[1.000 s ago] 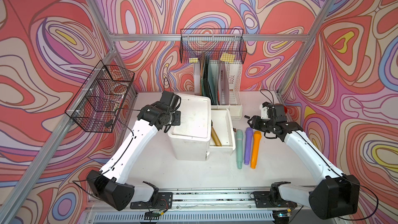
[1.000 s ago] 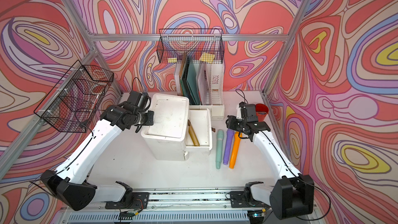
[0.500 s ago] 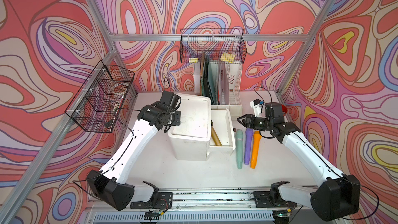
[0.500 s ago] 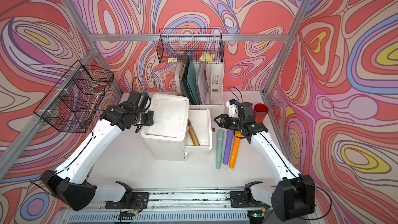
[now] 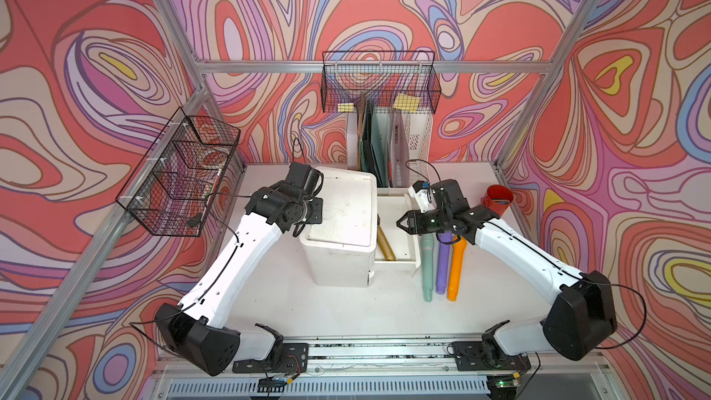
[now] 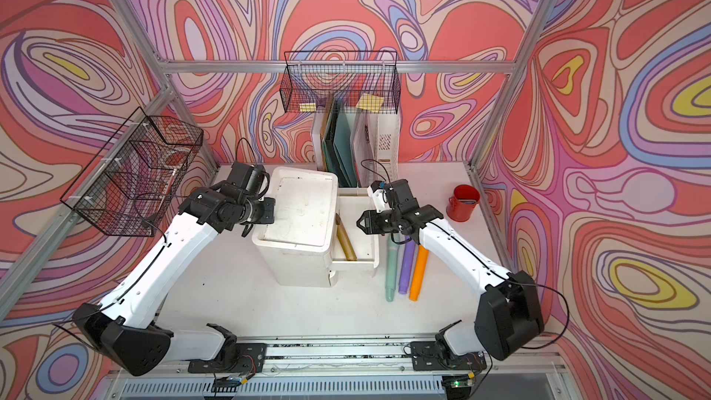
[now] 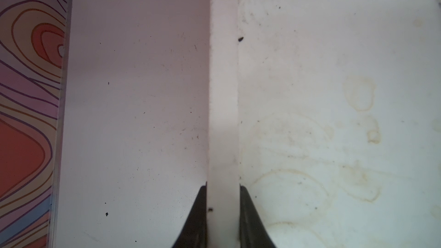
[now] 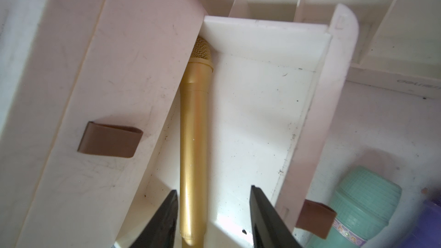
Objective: Take the microphone out of the drawer
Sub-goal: Pick up the microphone from the drawer.
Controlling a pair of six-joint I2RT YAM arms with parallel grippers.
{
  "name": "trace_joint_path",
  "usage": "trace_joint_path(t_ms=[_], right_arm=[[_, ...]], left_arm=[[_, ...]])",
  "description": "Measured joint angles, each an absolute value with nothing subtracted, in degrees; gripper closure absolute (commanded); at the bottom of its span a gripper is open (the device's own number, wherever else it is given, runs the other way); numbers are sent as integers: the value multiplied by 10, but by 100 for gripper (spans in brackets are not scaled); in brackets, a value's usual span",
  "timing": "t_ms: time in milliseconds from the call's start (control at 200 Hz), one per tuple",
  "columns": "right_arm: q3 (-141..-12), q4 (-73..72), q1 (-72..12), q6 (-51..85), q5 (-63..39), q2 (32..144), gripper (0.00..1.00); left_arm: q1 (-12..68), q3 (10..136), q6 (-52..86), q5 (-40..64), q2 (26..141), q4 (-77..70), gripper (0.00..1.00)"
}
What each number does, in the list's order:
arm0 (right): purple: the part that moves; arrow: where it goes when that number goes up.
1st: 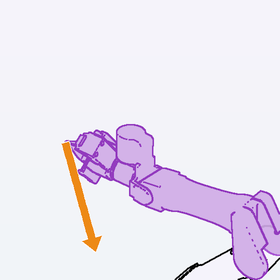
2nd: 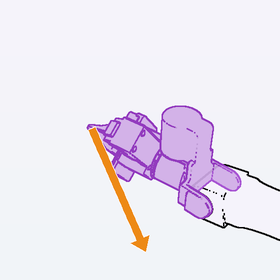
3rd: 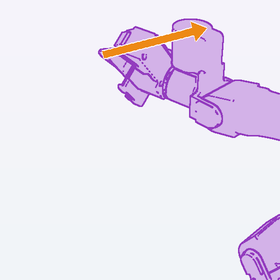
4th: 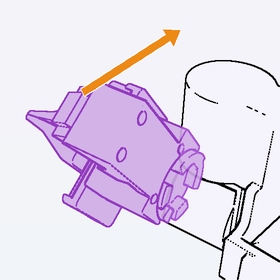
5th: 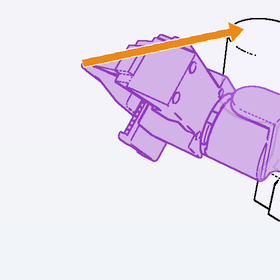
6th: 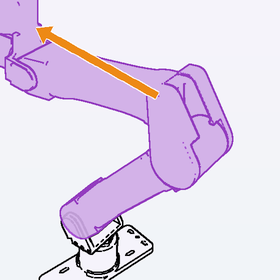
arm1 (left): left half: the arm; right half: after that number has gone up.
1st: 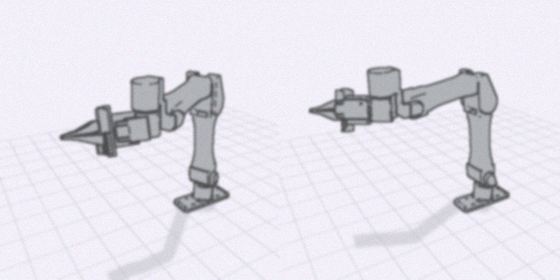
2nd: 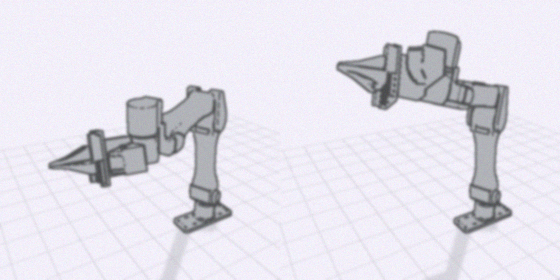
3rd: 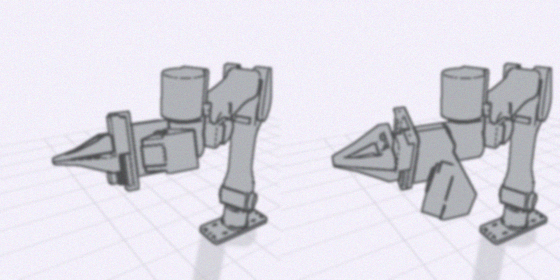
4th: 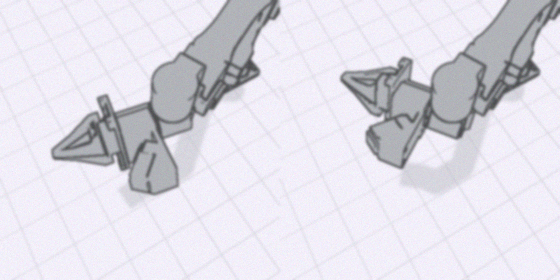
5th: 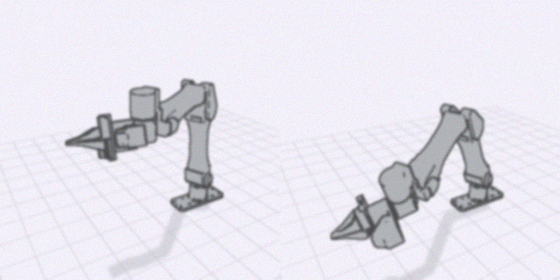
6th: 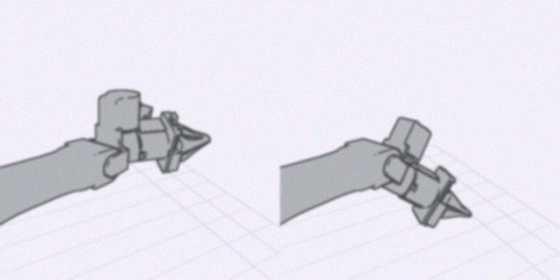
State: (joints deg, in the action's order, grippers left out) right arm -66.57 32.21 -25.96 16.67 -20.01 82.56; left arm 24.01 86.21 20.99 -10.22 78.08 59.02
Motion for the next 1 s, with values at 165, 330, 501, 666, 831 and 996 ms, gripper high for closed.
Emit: trace_joint_path(t_ms=[165, 330, 501, 666, 831, 996], right_arm=[[-679, 327, -288, 159, -183, 851, 52], [-694, 335, -318, 156, -162, 887, 52], [-723, 348, -352, 149, -134, 930, 51], [-745, 361, -373, 147, -103, 965, 51], [-760, 379, -383, 148, -62, 987, 52], [-769, 397, -401, 163, 1, 1003, 52]], left_arm=[[240, 862, 210, -102, 781, 590, 100], [240, 862, 210, -102, 781, 590, 100], [240, 862, 210, -102, 781, 590, 100], [240, 862, 210, -103, 781, 590, 100], [240, 862, 210, -103, 781, 590, 100], [240, 862, 210, -103, 781, 590, 100]])
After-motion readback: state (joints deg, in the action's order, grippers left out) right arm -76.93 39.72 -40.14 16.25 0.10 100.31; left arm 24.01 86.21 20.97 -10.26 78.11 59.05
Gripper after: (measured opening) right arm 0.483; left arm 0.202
